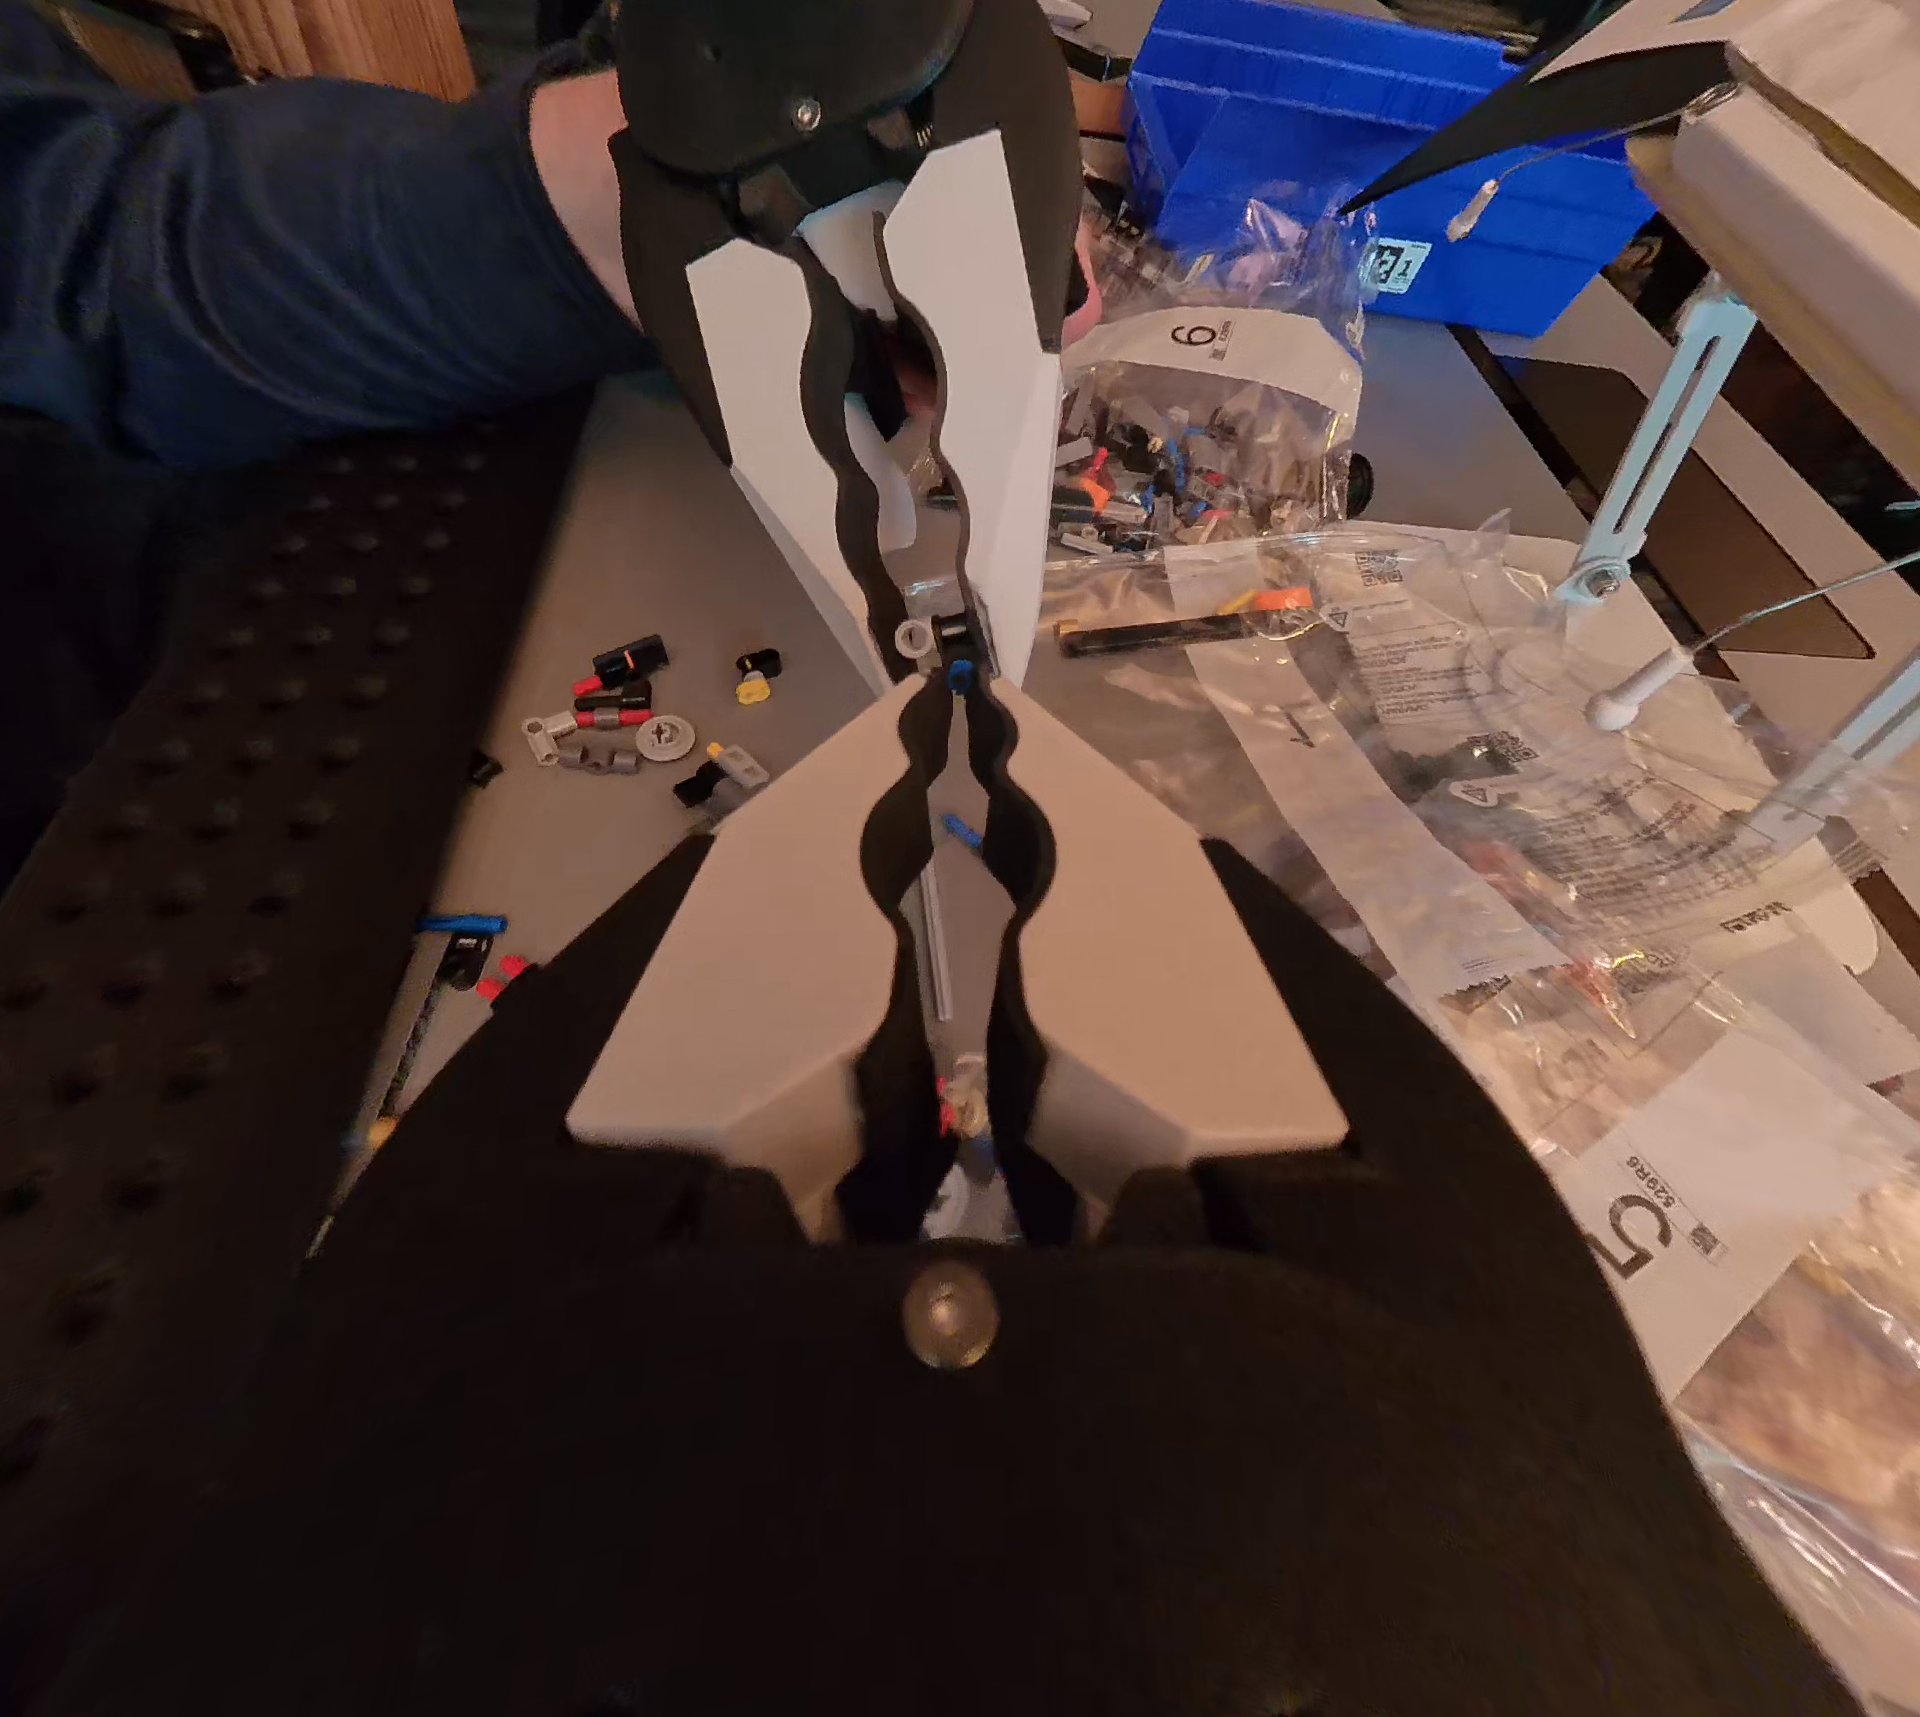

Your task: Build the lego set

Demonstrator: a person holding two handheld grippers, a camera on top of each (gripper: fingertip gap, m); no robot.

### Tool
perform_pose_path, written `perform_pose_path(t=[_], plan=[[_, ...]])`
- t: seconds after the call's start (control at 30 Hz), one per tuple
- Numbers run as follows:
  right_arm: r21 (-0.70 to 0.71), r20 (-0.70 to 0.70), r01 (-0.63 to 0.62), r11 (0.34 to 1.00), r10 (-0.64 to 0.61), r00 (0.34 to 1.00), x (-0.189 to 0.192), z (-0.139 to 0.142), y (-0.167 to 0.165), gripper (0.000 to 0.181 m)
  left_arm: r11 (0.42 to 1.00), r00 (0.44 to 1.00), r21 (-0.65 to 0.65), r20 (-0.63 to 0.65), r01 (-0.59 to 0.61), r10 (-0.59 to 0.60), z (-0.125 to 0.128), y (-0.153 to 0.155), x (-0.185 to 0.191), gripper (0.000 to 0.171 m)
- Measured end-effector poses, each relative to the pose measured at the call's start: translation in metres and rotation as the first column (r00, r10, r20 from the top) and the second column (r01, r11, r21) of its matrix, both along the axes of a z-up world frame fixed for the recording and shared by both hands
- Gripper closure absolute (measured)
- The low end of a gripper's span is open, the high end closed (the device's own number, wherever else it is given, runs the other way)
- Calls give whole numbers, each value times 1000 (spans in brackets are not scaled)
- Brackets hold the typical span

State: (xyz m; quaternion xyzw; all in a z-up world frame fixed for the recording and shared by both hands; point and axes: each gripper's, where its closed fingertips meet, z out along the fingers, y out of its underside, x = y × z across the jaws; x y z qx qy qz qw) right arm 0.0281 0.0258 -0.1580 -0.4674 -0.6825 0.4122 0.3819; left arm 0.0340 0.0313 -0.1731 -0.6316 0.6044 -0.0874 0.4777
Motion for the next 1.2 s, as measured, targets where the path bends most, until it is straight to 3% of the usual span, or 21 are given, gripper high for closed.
perform_pose_path(t=[0.07,0.13,0.2,0.27,0.37,0.5,0.8,1.2], plan=[[3,1,3,1000,-3,1000,4,1,2,181,1000,1000,-6,2,5,-5,-1,-1,-1,156],[-34,-109,71,997,-74,991,27,26,22,181,990,982,-9,-128,-138,135,-18,13,-45,156],[-59,-187,70,996,-80,979,41,46,24,181,993,990,-58,91,-107,112,10,4,-46,157],[-68,-123,81,994,-89,988,21,30,21,181,997,997,-2,17,-76,76,11,-1,-29,156],[-11,-35,68,998,-68,997,-5,8,8,181,995,989,57,-118,-86,93,-10,6,-17,156],[14,2,99,995,-99,995,-12,-2,12,170,988,988,104,-92,-112,122,1,10,-20,156],[57,-5,131,990,-131,991,-18,-4,14,180,983,981,134,-132,-125,142,-6,16,-17,156],[105,-7,169,980,-169,986,-16,-3,21,173,975,980,174,-119,-135,157,1,18,-15,156]])
